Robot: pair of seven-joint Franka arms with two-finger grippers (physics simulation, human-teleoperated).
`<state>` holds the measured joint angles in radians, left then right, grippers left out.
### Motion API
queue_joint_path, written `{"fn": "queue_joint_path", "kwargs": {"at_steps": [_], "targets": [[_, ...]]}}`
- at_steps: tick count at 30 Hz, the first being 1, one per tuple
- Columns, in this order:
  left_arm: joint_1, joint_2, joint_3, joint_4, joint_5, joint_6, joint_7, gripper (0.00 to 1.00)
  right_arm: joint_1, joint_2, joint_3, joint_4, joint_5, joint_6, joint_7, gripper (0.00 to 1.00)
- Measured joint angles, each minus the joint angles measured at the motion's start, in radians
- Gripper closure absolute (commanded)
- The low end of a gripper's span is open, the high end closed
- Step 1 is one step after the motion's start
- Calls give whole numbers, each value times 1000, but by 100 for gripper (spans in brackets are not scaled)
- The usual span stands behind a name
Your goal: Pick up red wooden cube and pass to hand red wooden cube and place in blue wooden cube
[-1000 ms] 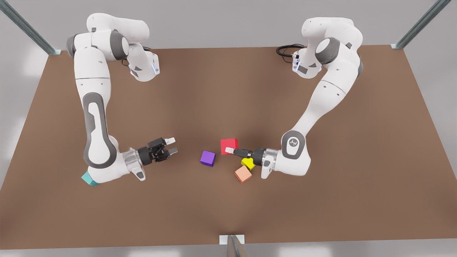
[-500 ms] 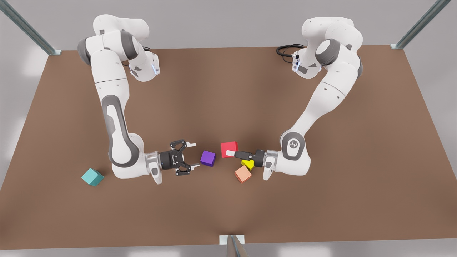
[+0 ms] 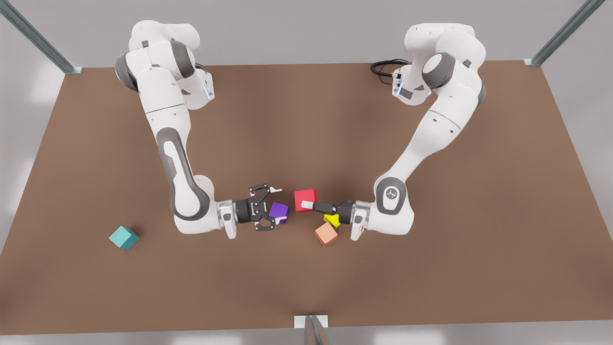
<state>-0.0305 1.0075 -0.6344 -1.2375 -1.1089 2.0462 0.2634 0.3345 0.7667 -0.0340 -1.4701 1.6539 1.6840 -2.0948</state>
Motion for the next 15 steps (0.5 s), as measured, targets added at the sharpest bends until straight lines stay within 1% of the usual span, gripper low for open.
{"fn": "queue_joint_path", "kwargs": {"at_steps": [15], "targets": [[-23,20,-3,20,-4,28,30,32,17,7,0,-27,17,34,-174,0]]}}
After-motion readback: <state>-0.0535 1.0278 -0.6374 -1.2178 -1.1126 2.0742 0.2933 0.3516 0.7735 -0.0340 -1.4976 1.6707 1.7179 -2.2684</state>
